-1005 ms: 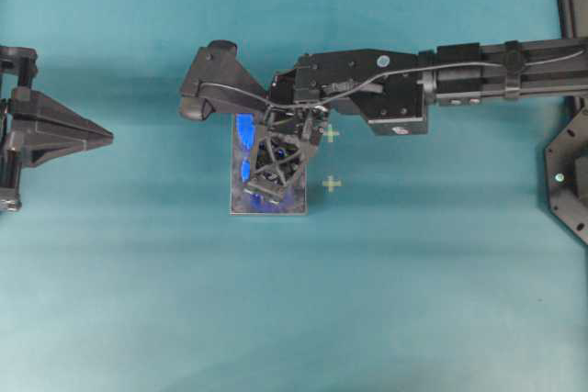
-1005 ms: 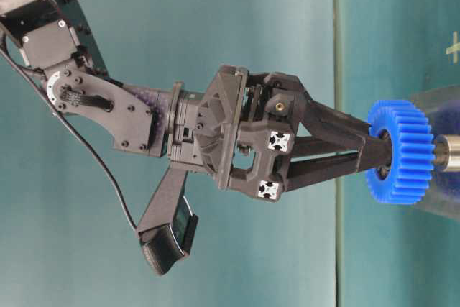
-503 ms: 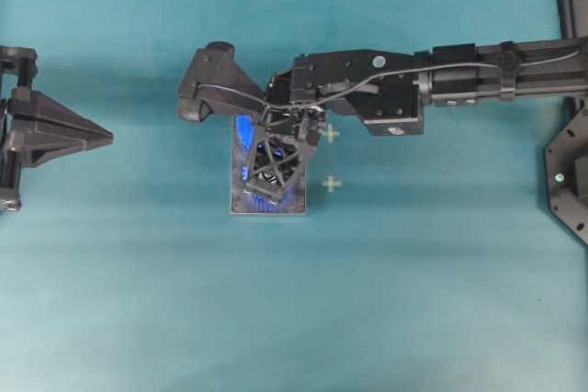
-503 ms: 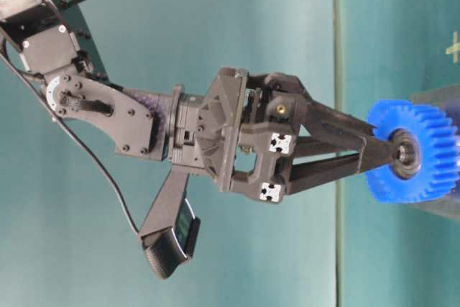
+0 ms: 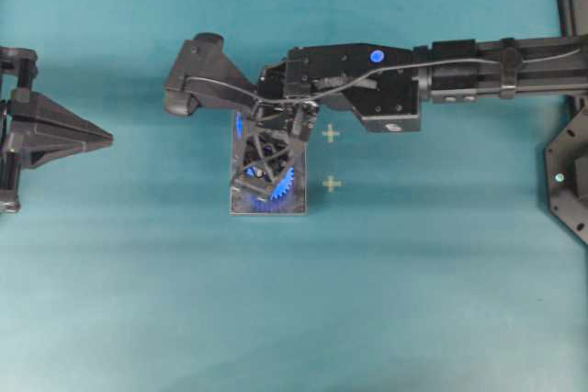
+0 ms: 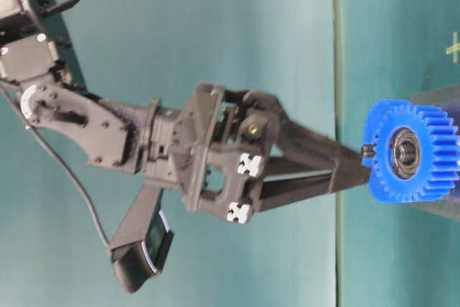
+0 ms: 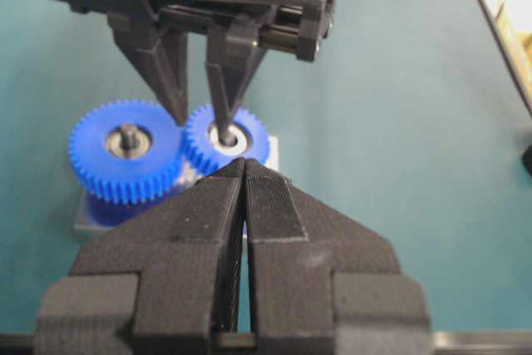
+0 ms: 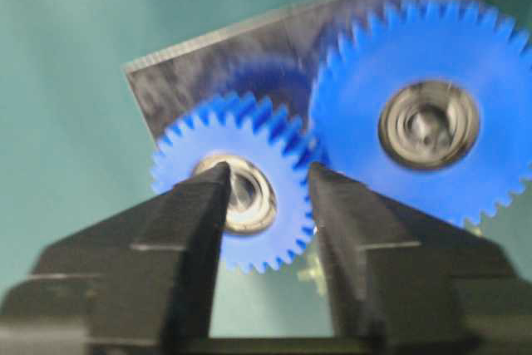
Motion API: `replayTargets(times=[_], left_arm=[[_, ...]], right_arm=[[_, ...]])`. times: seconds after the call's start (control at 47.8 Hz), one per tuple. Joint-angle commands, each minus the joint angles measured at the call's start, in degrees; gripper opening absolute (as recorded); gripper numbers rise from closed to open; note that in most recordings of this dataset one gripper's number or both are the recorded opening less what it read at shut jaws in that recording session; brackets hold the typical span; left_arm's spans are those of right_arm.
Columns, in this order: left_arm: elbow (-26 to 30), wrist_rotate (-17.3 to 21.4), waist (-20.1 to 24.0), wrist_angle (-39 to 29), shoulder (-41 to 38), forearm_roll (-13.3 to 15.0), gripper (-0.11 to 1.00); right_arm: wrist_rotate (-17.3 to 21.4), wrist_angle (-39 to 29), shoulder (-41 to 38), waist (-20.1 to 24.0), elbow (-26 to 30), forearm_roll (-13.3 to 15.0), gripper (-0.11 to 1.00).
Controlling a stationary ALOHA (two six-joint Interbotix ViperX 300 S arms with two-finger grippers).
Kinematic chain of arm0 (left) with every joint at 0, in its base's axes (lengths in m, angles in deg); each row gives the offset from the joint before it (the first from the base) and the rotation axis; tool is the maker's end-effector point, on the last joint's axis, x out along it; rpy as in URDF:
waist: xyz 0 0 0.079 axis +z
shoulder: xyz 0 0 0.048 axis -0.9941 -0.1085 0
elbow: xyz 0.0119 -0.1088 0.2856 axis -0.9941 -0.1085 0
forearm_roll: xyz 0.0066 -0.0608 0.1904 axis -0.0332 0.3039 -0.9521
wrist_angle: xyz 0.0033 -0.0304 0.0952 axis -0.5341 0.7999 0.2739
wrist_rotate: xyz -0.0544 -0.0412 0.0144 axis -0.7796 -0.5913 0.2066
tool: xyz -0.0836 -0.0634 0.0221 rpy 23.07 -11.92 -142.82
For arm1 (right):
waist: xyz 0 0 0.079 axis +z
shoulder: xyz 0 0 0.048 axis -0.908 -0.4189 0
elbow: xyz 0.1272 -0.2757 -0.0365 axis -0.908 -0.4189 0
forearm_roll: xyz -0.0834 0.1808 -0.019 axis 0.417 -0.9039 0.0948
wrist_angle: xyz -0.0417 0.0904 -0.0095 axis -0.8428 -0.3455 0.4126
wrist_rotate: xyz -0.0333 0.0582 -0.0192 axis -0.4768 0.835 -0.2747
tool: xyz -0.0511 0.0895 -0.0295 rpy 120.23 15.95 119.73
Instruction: Fit the small gear onto the shaft.
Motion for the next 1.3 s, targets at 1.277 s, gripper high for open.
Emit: replayTargets(times=[1.277], left_arm=[[1.6,0.1,-0.1,0.5,-0.2,-0.1,0.00]], right_arm=[[4.7,-4.0,2.7,1.1,0.3,2.2,0.01]])
